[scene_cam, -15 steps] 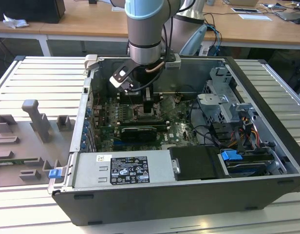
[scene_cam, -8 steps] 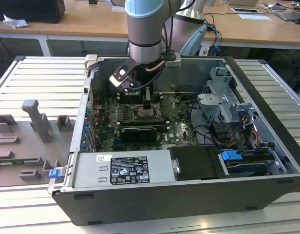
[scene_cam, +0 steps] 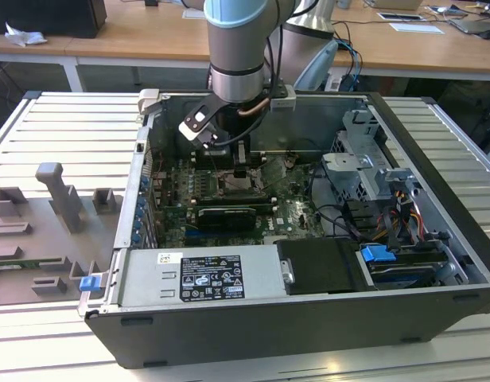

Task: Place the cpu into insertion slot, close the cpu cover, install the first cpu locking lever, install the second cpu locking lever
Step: 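Place the cpu into insertion slot, then close the cpu cover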

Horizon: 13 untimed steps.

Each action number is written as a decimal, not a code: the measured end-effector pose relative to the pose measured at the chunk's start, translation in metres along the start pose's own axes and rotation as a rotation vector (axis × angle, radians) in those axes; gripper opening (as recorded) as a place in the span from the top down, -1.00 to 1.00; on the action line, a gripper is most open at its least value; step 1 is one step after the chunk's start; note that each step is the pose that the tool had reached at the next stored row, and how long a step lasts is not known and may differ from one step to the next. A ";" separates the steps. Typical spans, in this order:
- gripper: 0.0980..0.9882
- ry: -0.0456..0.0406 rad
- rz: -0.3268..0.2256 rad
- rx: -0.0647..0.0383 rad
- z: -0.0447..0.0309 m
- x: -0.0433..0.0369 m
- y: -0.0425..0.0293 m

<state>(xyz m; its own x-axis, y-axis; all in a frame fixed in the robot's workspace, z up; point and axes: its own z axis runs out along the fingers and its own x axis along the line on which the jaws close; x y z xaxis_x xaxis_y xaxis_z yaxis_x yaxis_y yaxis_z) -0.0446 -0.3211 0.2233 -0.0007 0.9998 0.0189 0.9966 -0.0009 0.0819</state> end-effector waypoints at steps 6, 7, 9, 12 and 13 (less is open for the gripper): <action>0.98 0.0001 0.000 0.001 -0.0016 0.0000 0.0004; 0.98 -0.0001 0.000 0.002 -0.0016 0.0000 0.0015; 0.98 -0.0001 0.000 0.005 -0.0013 0.0000 0.0050; 0.98 0.0000 0.000 0.007 -0.0011 0.0000 0.0082; 0.98 0.0000 0.000 0.007 -0.0010 0.0000 0.0084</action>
<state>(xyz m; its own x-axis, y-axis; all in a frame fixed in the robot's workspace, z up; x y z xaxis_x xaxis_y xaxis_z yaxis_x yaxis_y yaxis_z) -0.0363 -0.3211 0.2249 -0.0003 0.9998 0.0189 0.9972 -0.0011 0.0748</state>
